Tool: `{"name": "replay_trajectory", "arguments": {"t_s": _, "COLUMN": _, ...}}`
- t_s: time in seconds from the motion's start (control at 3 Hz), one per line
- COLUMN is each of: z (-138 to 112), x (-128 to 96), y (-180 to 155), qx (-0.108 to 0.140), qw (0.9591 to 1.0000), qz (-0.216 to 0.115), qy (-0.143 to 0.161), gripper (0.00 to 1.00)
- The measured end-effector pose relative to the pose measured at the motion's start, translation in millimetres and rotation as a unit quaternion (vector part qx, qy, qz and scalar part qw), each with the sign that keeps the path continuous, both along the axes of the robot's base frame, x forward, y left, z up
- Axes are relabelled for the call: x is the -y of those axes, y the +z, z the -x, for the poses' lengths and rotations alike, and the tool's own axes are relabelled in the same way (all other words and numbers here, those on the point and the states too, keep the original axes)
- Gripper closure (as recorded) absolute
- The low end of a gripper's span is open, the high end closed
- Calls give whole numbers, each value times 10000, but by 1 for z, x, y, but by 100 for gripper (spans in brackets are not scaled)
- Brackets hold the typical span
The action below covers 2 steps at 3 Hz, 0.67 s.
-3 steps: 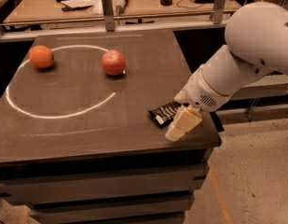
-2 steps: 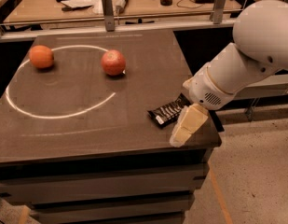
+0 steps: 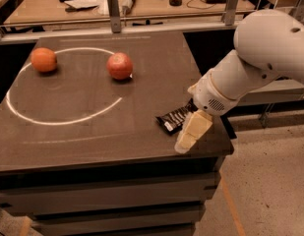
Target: Move rxbar chocolate near apple
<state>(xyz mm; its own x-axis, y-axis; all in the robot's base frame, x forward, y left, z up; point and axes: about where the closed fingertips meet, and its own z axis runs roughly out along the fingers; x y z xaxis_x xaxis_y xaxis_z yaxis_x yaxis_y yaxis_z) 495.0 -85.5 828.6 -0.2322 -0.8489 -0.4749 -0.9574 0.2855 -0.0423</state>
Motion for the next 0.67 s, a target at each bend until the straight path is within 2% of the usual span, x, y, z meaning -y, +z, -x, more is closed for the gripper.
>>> {"name": "replay_trajectory", "arguments": {"t_s": 0.33, "z": -4, "x": -4, "y": -8, "qx": 9, "qw": 10000, "qz": 47, "qy": 37, "gripper": 13}}
{"name": "replay_trajectory", "arguments": {"t_s": 0.67, "z": -6, "x": -5, "y": -13, "qx": 23, "qw": 10000, "qz": 63, "qy": 11, "gripper": 35}}
